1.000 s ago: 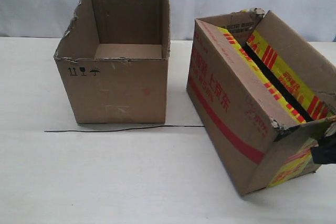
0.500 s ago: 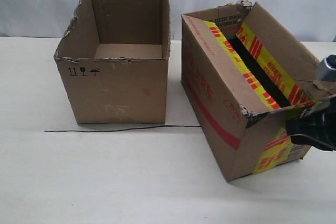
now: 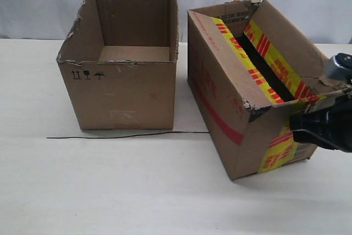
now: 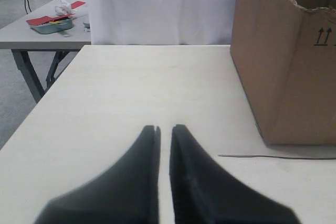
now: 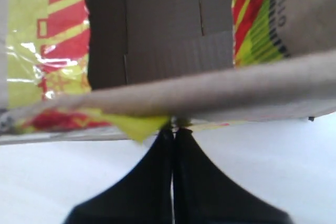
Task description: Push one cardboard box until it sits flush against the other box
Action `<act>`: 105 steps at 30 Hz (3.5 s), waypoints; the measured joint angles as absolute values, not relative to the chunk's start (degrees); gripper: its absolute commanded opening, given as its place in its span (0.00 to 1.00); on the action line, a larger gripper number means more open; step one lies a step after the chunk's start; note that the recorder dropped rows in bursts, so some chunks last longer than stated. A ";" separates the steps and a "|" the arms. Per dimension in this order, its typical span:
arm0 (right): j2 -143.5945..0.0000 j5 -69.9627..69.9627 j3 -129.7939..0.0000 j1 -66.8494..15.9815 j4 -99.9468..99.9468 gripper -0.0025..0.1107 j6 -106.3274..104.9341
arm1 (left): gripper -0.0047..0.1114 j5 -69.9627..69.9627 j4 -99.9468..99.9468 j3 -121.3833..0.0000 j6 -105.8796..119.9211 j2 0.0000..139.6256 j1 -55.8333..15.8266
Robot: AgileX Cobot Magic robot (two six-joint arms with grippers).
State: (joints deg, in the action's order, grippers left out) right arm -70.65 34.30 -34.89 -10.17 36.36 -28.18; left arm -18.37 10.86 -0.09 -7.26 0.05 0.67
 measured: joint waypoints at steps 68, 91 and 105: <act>-101.56 33.26 -70.32 -3.37 32.65 0.02 -25.59 | 0.04 -18.37 10.86 -0.09 -7.26 0.05 0.67; -119.05 56.57 -72.90 5.89 78.98 0.02 -57.14 | 0.04 -18.37 10.86 -0.09 -7.26 0.05 0.67; -124.72 60.07 -72.90 5.89 83.67 0.02 -57.82 | 0.04 -18.37 10.86 -0.09 -7.31 0.05 0.67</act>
